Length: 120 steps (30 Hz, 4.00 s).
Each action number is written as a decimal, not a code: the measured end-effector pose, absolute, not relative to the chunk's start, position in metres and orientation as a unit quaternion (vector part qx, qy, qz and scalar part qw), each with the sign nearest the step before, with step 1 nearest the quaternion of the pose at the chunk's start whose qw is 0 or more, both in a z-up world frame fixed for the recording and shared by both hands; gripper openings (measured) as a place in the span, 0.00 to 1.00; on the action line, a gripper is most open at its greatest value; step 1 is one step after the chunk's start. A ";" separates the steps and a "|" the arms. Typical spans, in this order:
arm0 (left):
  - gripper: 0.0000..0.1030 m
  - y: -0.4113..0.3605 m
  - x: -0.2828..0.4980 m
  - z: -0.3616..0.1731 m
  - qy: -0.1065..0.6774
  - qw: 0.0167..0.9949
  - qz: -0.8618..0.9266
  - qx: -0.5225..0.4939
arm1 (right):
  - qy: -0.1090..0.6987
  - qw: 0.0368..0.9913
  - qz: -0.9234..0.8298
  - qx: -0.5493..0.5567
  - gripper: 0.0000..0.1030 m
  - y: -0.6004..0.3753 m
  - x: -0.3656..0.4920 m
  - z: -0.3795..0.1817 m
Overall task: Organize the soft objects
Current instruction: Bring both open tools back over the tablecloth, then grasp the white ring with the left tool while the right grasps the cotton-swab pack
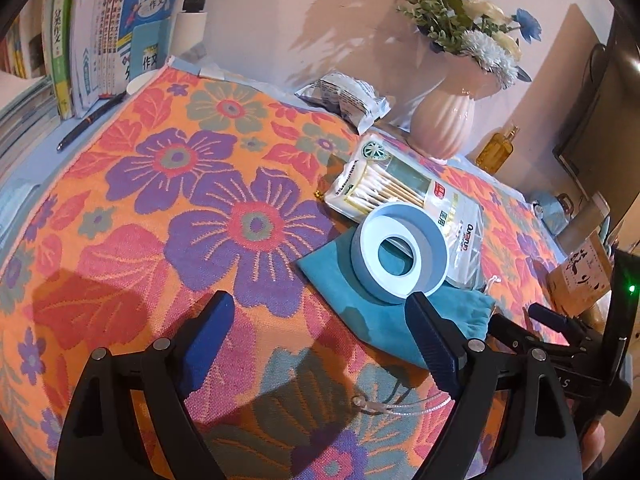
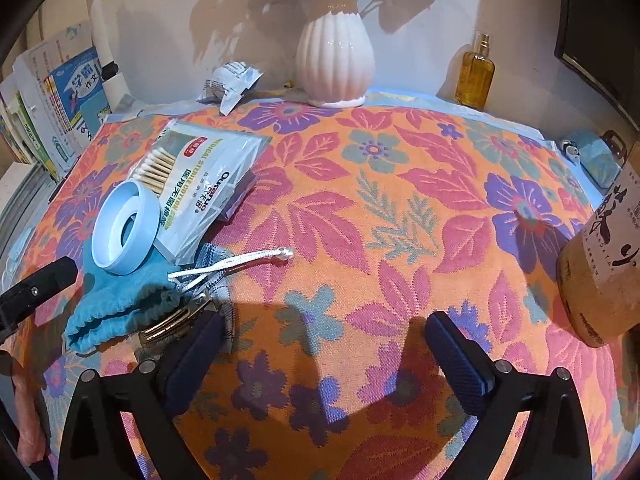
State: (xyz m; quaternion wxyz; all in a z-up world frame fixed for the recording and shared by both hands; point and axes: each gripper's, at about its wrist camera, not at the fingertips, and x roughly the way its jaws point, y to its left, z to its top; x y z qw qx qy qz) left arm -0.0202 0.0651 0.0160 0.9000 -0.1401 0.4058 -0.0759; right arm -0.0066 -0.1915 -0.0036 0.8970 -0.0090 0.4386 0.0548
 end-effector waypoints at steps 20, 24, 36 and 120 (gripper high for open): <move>0.86 0.015 0.013 0.043 0.402 0.909 -0.112 0.008 | 0.395 0.907 0.129 -0.070 0.96 -0.167 0.026 0.064; 0.86 0.007 0.026 0.023 0.427 0.895 -0.131 0.000 | 0.410 0.895 0.155 -0.088 0.84 -0.147 0.061 0.053; 0.61 -0.005 0.008 0.029 0.386 0.914 -0.115 0.044 | 0.405 0.892 0.191 -0.066 0.06 -0.139 0.067 0.045; 0.63 -0.036 -0.080 0.076 0.367 0.922 -0.111 0.047 | 0.465 0.868 0.161 -0.062 0.58 -0.208 -0.023 0.001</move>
